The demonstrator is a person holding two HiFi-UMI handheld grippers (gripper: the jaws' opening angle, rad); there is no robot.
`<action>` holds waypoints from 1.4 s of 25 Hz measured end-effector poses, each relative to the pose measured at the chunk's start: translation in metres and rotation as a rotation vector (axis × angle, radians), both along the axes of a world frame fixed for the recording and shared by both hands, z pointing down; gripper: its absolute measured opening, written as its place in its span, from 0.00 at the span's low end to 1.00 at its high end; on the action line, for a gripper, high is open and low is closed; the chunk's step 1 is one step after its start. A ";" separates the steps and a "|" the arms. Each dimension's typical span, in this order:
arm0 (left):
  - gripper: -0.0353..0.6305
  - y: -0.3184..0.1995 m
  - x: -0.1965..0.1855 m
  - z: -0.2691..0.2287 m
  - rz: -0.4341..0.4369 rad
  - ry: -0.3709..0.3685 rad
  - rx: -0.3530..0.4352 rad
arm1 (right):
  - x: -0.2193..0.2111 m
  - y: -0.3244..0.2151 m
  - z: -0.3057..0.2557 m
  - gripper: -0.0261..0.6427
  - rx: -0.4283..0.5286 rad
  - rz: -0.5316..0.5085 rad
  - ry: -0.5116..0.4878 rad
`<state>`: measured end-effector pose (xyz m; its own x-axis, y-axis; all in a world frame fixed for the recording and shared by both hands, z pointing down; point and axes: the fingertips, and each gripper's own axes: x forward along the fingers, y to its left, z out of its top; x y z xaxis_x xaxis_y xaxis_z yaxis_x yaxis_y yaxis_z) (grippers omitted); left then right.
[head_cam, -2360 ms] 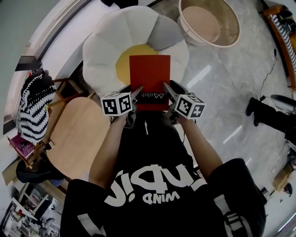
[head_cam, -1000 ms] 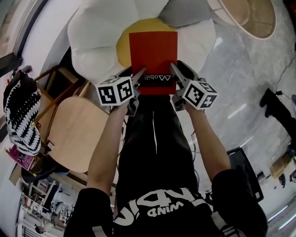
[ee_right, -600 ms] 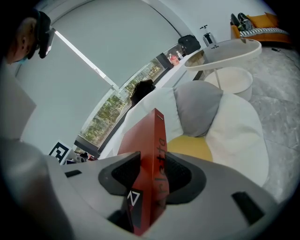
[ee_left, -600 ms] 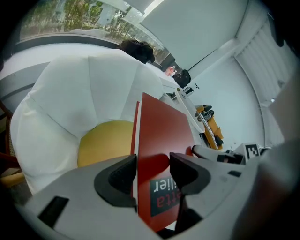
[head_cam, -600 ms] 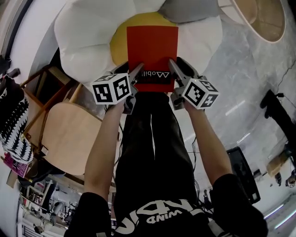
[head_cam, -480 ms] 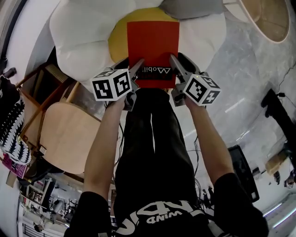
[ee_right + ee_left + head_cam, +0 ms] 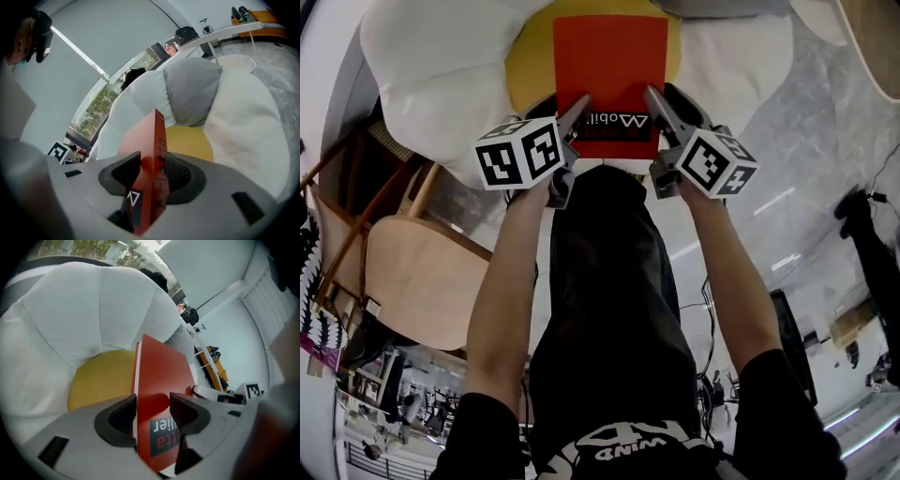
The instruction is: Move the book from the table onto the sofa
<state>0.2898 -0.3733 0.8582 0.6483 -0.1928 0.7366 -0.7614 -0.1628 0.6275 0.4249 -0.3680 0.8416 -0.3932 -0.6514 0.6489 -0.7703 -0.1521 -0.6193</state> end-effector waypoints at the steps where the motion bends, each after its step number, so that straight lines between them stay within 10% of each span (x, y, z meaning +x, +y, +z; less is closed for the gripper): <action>1: 0.40 0.001 0.000 0.006 -0.006 0.002 -0.003 | 0.000 0.000 0.006 0.27 -0.002 -0.005 0.001; 35: 0.40 0.006 -0.005 0.106 -0.036 -0.012 0.001 | -0.005 -0.003 0.109 0.27 -0.047 -0.068 0.022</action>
